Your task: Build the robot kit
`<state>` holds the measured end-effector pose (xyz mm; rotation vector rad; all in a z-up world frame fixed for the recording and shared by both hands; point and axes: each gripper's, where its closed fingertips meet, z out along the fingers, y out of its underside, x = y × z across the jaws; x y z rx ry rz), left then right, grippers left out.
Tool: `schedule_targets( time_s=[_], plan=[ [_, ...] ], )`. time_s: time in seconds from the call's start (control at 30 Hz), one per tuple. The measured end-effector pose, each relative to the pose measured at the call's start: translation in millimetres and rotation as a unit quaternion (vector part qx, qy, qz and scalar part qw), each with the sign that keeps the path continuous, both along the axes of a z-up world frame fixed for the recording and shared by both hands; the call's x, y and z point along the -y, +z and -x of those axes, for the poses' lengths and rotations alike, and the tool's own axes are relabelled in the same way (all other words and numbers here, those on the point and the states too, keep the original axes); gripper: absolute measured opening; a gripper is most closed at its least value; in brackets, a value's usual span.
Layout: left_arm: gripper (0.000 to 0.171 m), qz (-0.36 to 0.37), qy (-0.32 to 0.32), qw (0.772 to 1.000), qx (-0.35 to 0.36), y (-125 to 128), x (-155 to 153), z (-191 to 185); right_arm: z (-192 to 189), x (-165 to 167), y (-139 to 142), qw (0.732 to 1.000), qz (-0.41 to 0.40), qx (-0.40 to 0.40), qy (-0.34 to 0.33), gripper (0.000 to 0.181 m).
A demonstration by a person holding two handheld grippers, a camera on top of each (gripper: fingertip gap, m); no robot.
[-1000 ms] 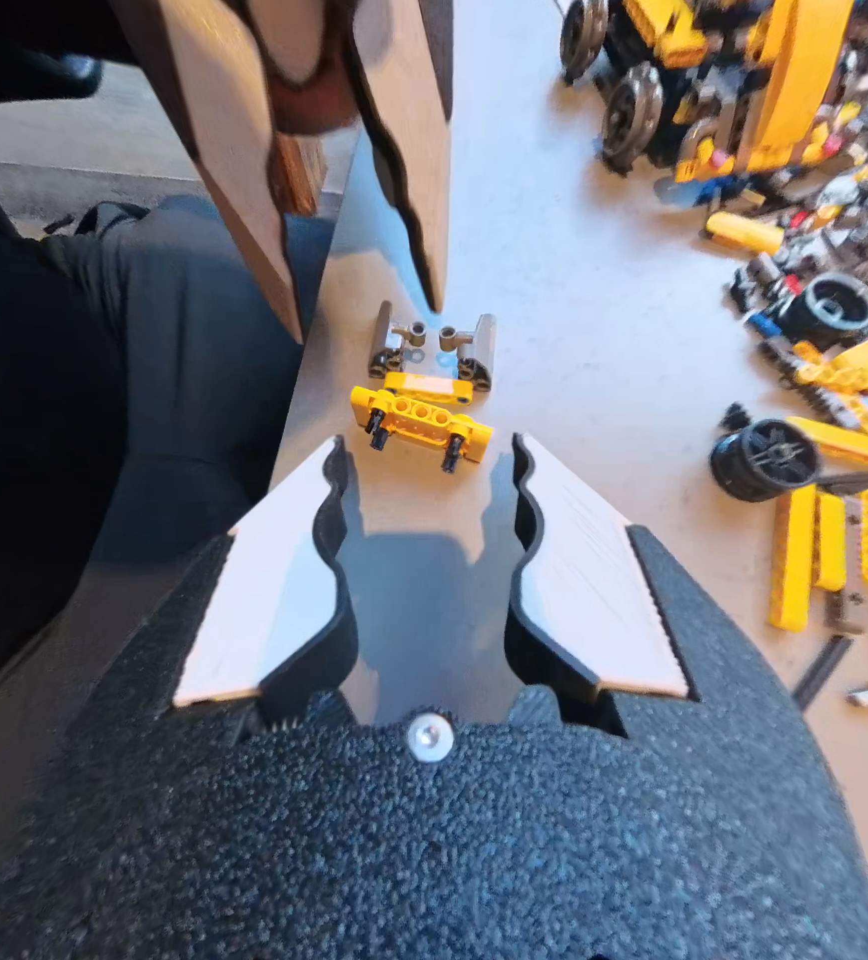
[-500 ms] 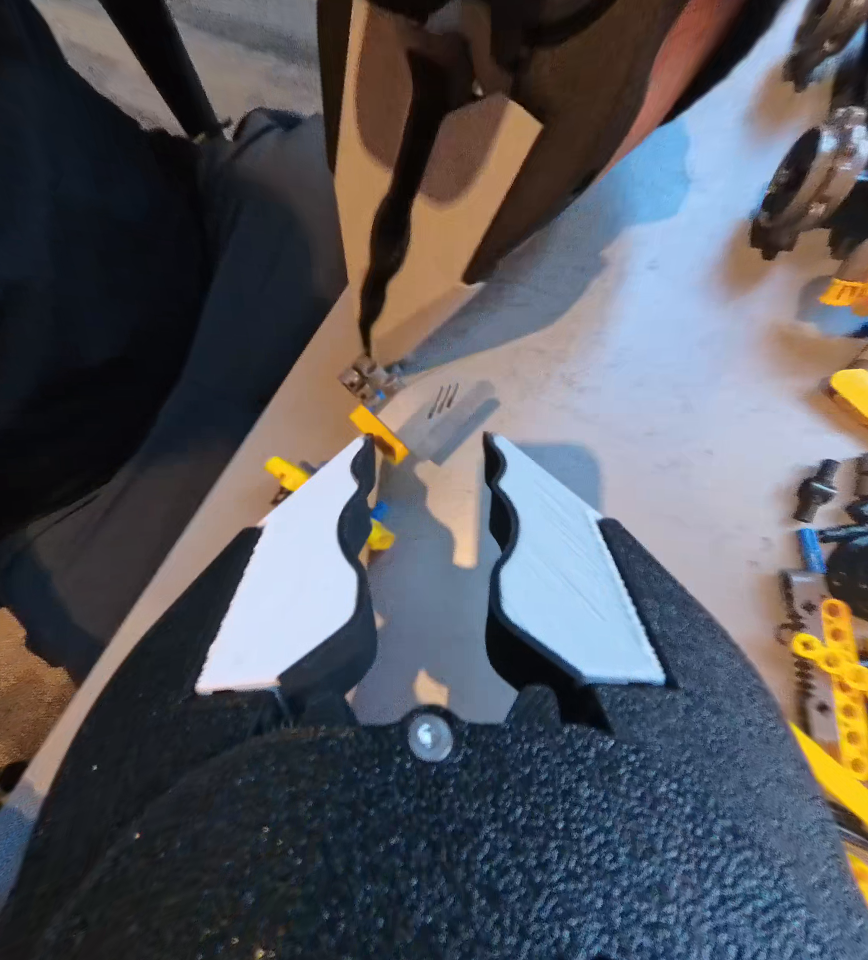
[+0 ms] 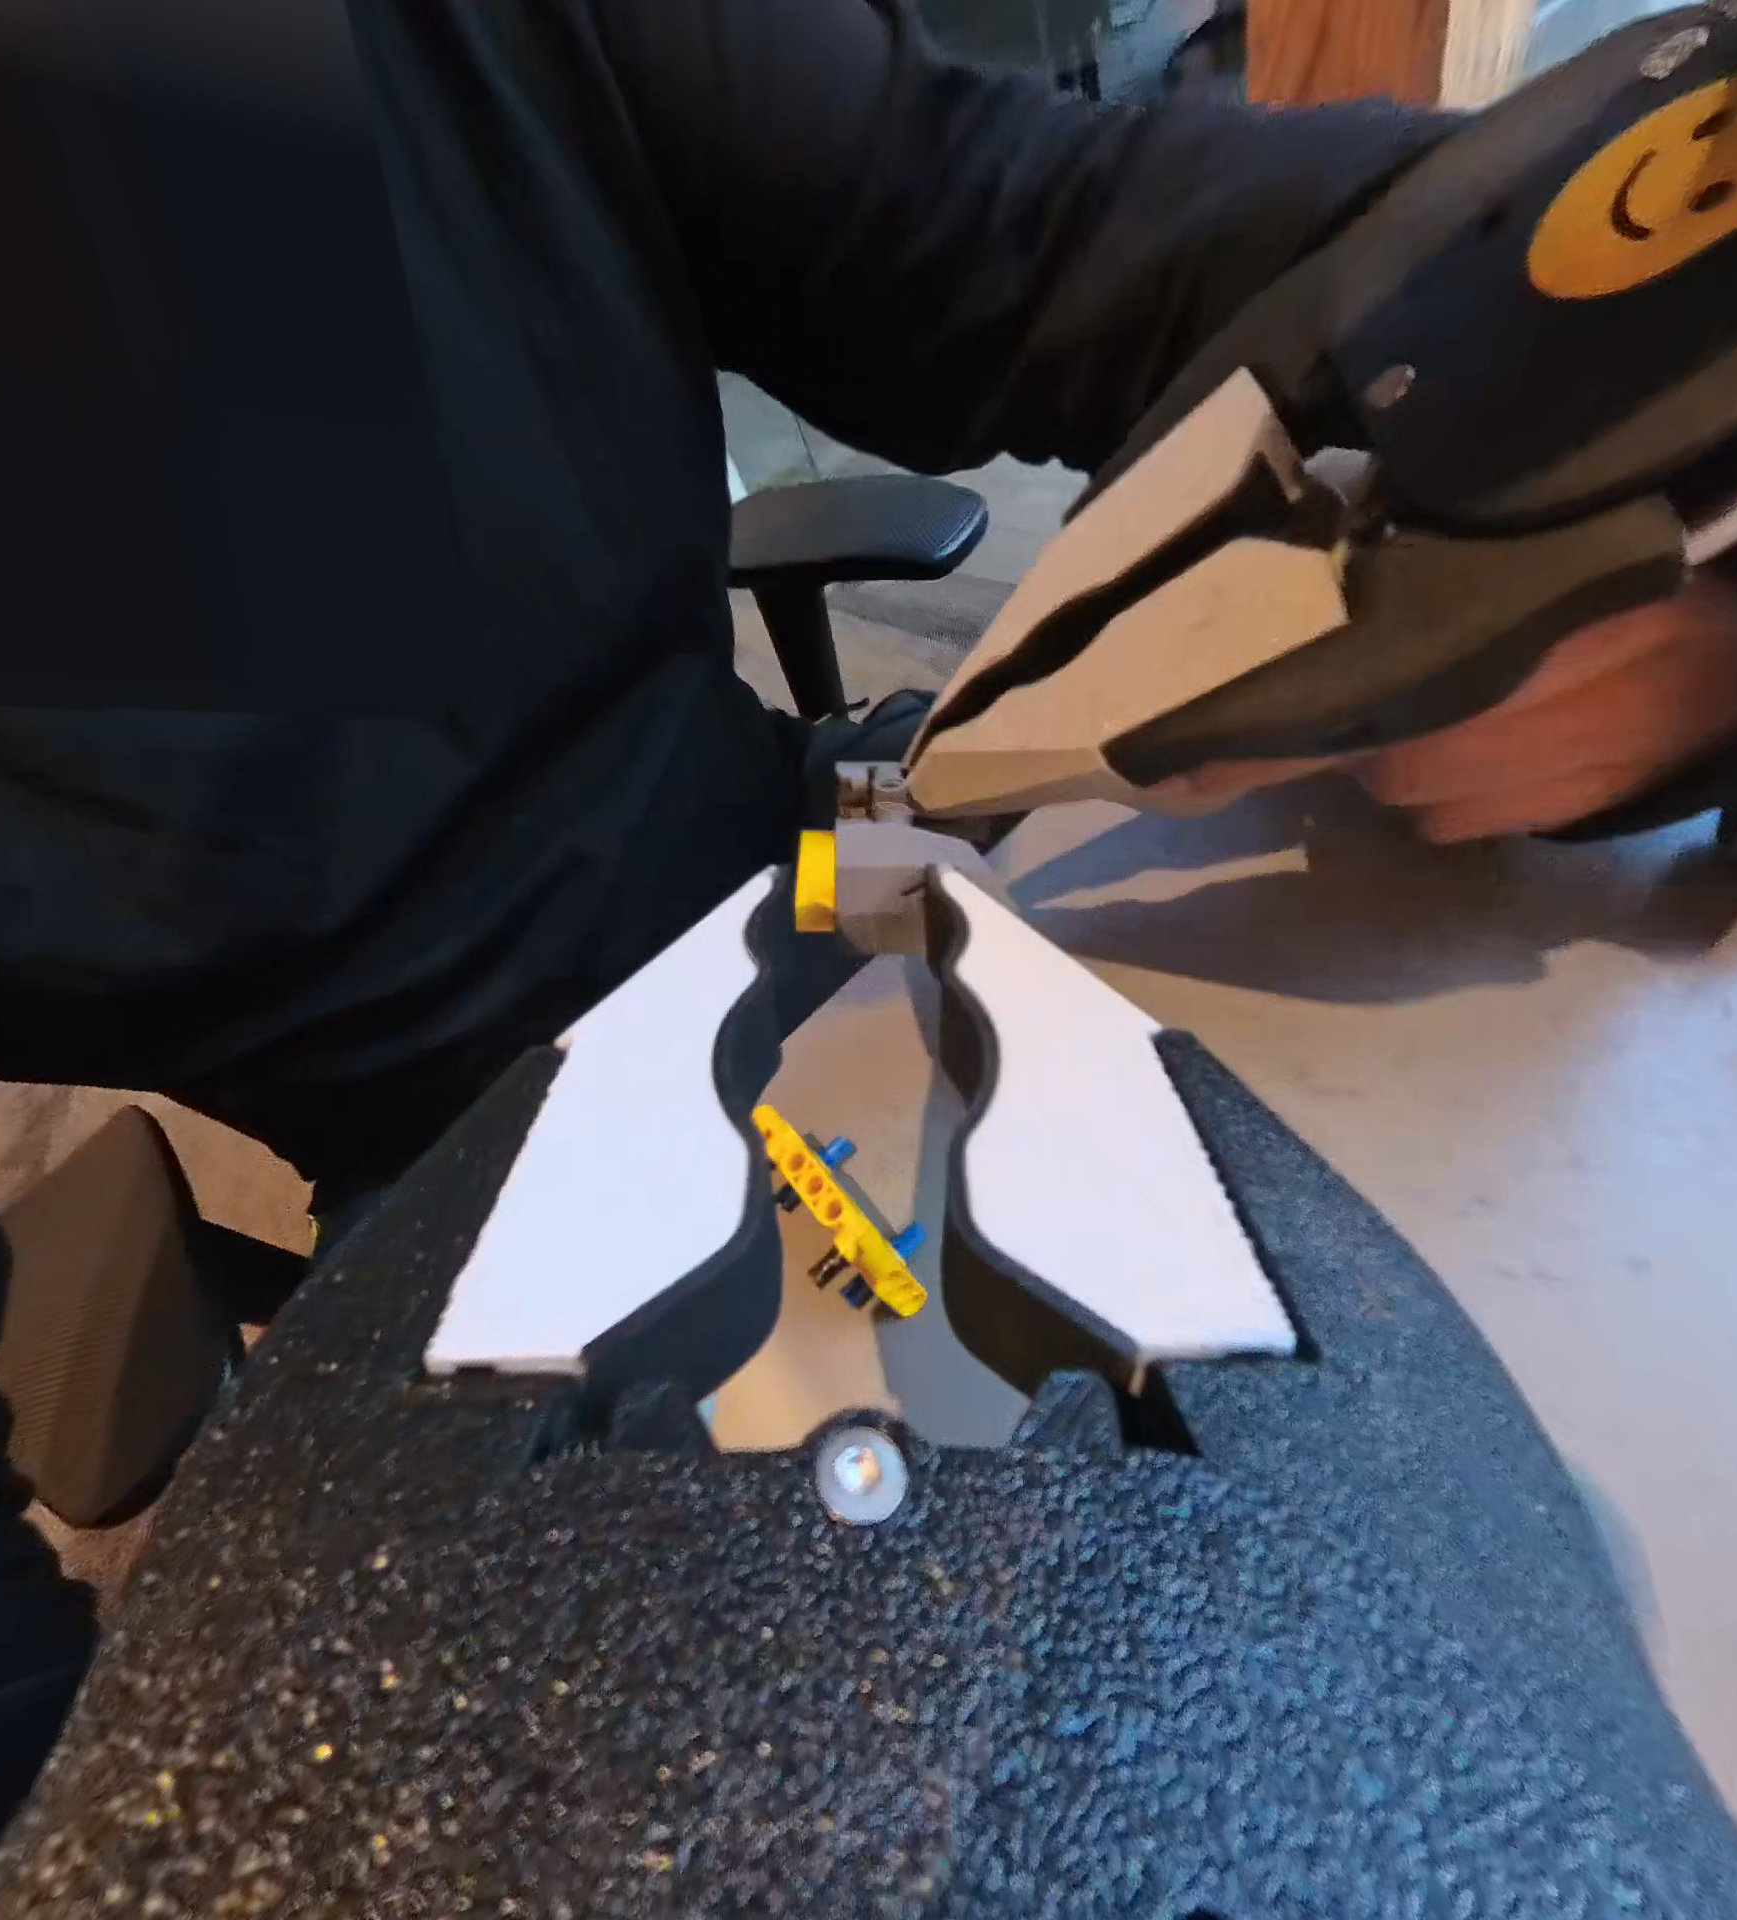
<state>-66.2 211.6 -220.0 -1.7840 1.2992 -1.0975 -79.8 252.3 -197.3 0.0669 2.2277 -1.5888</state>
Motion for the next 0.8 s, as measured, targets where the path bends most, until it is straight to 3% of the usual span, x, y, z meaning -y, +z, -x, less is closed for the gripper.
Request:
schedule_targets(
  time_s=[0.03, 0.1, 0.13, 0.2, 0.27, 0.37, 0.8],
  plan=[
    [0.0, -0.005, -0.001, 1.0, 0.013, 2.7, 0.7, -0.2, 3.3, -0.6, -1.9, 1.0, 0.0, 0.007, -0.006, 0.026],
    [0.0, -0.015, -0.004, 1.0, 0.027, 6.4, 2.1, -1.3, 13.5, -1.8, -7.4, 1.0, -0.01, 0.016, -0.025, 0.057],
    [0.0, -0.018, -0.004, 1.0, 0.025, 7.0, 1.2, -2.5, 13.2, -1.6, -5.8, 0.999, -0.007, 0.029, -0.019, 0.059],
    [0.0, -0.02, -0.015, 1.0, 0.014, 7.9, 2.2, -6.9, 5.0, 0.8, 0.7, 0.998, 0.003, 0.06, 0.017, 0.059],
    [0.0, -0.026, -0.021, 0.999, 0.005, 10.0, 0.9, -10.9, -5.0, 3.4, 2.2, 0.995, 0.002, 0.079, 0.054, 0.04],
    [0.0, -0.028, -0.026, 0.999, 0.001, 12.8, -0.2, -13.7, -12.9, 6.2, 3.6, 0.993, 0.009, 0.092, 0.074, 0.039],
    [0.002, 0.003, 0.106, 0.994, -0.012, -9.7, -15.9, 3.5, 0.3, -10.5, -18.8, 0.998, -0.028, 0.033, -0.04, 0.038]
  ],
)
